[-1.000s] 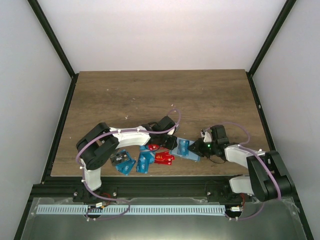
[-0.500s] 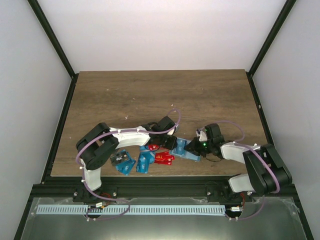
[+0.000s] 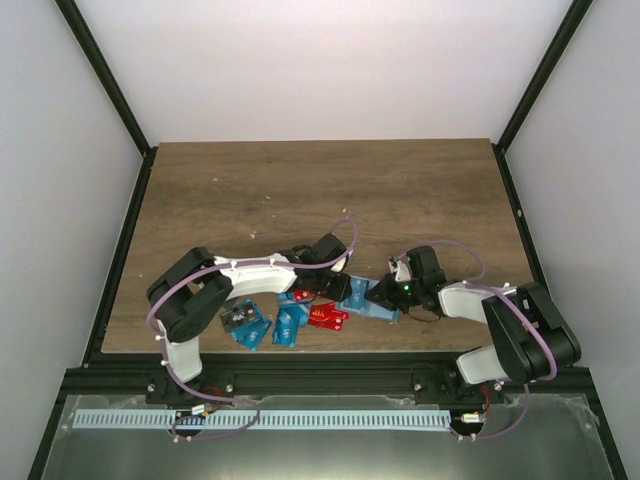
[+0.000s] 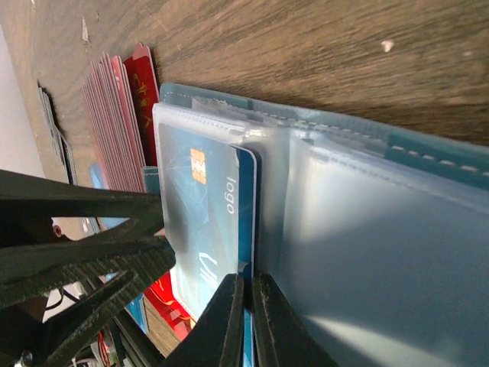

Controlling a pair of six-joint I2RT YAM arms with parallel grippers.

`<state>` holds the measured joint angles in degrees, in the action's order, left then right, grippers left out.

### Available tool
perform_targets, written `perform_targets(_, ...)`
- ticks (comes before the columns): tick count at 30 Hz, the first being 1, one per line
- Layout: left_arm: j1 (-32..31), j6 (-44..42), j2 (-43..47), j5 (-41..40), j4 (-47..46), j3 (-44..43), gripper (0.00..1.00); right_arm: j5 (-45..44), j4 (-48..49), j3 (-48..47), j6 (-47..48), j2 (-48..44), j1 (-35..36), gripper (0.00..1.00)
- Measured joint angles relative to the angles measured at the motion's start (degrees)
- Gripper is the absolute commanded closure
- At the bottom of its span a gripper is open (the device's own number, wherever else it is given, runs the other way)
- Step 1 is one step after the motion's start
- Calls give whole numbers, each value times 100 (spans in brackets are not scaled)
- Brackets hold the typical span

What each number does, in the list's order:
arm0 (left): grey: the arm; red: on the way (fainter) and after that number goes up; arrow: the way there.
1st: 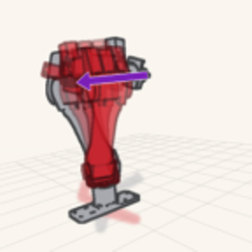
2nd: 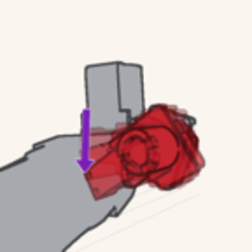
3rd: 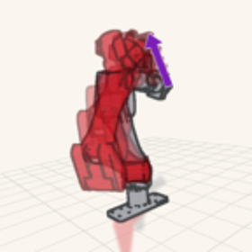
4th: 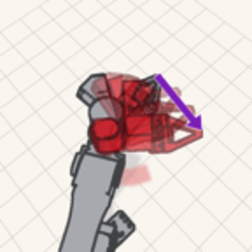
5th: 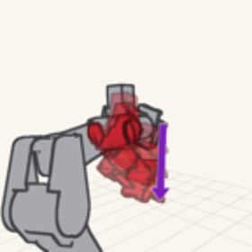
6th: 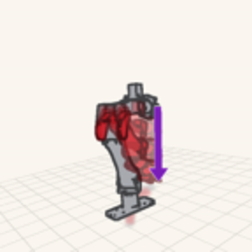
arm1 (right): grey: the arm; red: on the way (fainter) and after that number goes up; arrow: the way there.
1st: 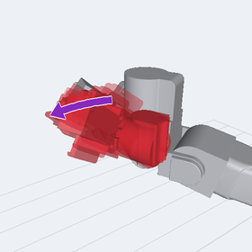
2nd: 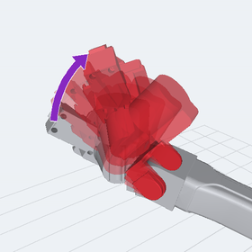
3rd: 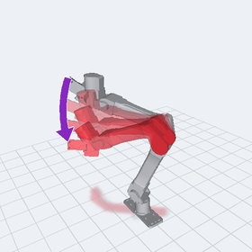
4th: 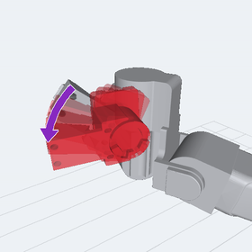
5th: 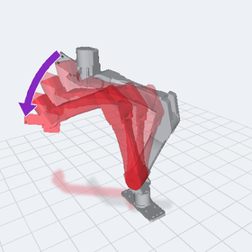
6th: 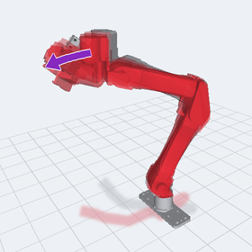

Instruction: Put the credit cards into the card holder

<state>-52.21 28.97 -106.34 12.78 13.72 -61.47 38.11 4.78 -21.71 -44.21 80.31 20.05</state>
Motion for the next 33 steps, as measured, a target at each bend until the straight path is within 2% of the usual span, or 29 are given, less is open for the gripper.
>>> perform_targets(8, -22, 79, 374, 98, 229, 107, 58, -254, -535, -216, 243, -446, 24, 87)
perform_targets(13, -22, 79, 852, 7, 492, 107, 41, -343, -892, -339, 391, -905, 35, 84)
perform_targets(18, -61, 118, 1513, -442, 1005, 190, 28, -380, -1237, -341, 461, -1456, 37, 80)
perform_targets(22, -140, 291, 2201, -949, 1539, 627, 20, -387, -1414, -337, 457, -1939, 39, 78)
perform_targets(28, -302, 697, 2964, -1550, 2297, 1462, 17, -391, -1655, -313, 448, -2444, 52, 77)
perform_targets(33, -422, 885, 3211, -1663, 2452, 1856, 19, -507, -1700, -245, 385, -2621, 345, 71)
